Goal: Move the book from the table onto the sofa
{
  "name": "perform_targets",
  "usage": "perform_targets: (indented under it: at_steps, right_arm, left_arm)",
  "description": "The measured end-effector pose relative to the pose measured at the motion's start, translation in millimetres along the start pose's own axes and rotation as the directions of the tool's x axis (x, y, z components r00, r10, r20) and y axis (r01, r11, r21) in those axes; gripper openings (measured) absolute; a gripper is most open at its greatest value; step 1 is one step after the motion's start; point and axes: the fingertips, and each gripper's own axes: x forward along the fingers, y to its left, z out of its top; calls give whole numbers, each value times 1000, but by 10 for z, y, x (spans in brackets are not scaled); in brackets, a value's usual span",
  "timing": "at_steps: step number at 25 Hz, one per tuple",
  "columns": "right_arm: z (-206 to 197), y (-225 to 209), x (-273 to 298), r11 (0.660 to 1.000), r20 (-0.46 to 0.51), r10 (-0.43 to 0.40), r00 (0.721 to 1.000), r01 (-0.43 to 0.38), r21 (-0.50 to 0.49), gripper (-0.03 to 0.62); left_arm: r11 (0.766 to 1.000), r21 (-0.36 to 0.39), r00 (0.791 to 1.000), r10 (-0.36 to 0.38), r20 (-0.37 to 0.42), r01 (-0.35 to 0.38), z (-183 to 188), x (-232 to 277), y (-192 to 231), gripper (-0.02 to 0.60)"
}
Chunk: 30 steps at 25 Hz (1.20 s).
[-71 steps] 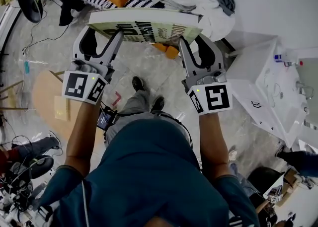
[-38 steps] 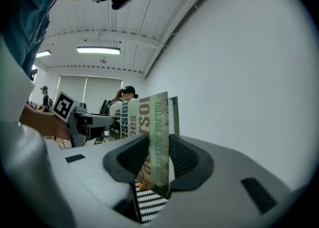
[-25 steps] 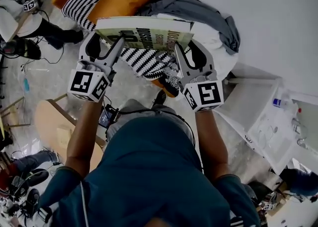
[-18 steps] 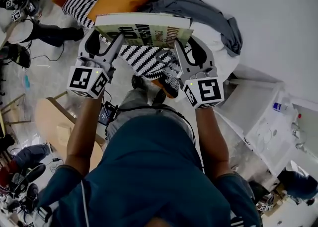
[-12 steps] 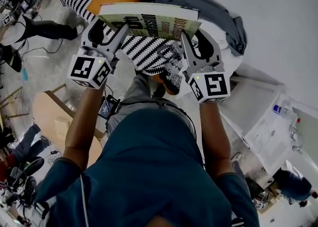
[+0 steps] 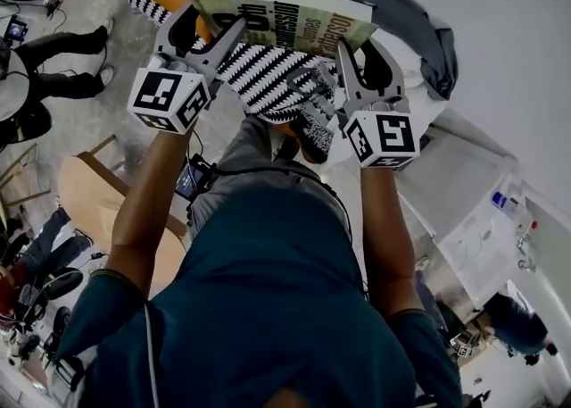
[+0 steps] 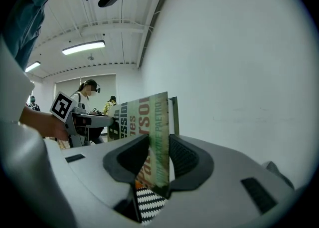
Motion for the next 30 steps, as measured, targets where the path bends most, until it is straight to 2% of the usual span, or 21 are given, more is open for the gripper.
perform_targets:
  at_steps: [6,12,18,30]
  right_arm:
    - [-343,-103,108,999,-44,-11,999,13,46,140]
    - [-717,-278,458,994,-125,-26,992,39,102,140]
    - [-1286,-419,827,984,-231,-38,972,77,163,140]
    - [-1975,-492,1105,965,-330,-43,943,124,231,140]
  left_arm:
    - [1000,-21,998,-10,-57,9,-327,175,50,302]
    - [998,-62,988,-37,-147,28,-704,553,287,302]
    - [991,-129,964,-71,-256,39,-1316,913,550,302]
    - [983,-181,925,-104,-366,39,-2007,1177,757,302]
